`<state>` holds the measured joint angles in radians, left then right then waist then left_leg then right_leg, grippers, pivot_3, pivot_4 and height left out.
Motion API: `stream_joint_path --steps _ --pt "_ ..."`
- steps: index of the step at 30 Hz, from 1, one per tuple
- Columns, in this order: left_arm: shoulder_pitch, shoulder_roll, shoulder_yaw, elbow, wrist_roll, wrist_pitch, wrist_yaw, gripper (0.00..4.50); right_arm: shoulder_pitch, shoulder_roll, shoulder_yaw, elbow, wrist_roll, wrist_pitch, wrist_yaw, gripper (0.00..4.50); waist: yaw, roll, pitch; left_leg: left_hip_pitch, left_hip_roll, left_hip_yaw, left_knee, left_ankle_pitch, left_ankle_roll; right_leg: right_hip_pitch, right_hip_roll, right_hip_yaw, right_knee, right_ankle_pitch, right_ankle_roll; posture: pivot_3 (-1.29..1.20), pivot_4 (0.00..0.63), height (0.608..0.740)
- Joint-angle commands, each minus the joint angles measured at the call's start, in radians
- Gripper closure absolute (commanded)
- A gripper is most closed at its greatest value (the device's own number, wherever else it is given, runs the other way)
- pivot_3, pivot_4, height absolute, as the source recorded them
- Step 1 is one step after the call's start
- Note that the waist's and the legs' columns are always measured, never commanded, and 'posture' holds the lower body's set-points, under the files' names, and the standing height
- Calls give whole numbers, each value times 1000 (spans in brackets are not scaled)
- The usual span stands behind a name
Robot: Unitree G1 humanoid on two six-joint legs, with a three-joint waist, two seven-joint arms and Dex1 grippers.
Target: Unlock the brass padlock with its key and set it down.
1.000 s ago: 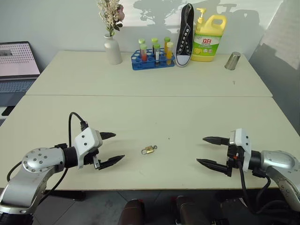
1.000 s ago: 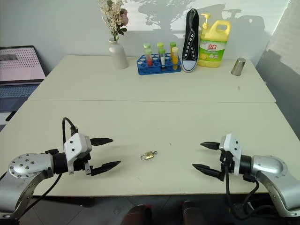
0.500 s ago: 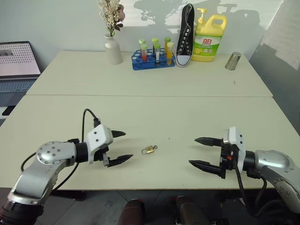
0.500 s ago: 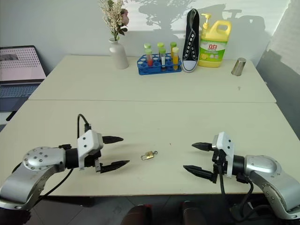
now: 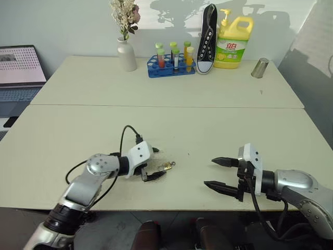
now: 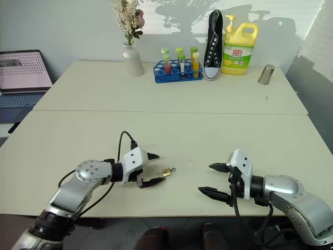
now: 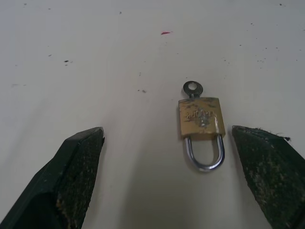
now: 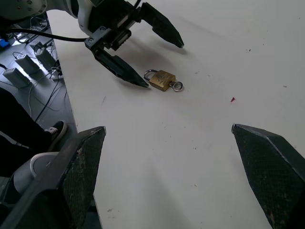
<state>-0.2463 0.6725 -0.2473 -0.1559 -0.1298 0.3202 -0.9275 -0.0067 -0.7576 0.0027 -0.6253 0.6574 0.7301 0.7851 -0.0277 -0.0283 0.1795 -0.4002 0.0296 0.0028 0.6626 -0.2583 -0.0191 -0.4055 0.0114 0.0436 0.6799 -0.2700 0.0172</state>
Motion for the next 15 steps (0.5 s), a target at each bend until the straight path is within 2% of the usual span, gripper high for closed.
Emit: stream_joint_path --steps 1,14,15 --pt "-4 0 -2 -20 8 7 -6 0 10 -10 -11 -46 -1 -12 -2 61 -1 0 0 0 0 0 0 0 0 0 0 0 0 0 0 0 150 740" --pt "-20 -9 -43 -18 25 100 -20 0 5 -5 -14 -71 9 6 -30 61 -1 0 -1 1 0 0 0 0 0 0 0 0 0 0 0 0 150 740" --pt "-24 -9 -46 -15 27 106 -21 182 4 -4 -14 -71 10 7 -32 20 -1 0 -1 1 0 0 0 0 0 0 0 0 0 0 0 0 150 740"
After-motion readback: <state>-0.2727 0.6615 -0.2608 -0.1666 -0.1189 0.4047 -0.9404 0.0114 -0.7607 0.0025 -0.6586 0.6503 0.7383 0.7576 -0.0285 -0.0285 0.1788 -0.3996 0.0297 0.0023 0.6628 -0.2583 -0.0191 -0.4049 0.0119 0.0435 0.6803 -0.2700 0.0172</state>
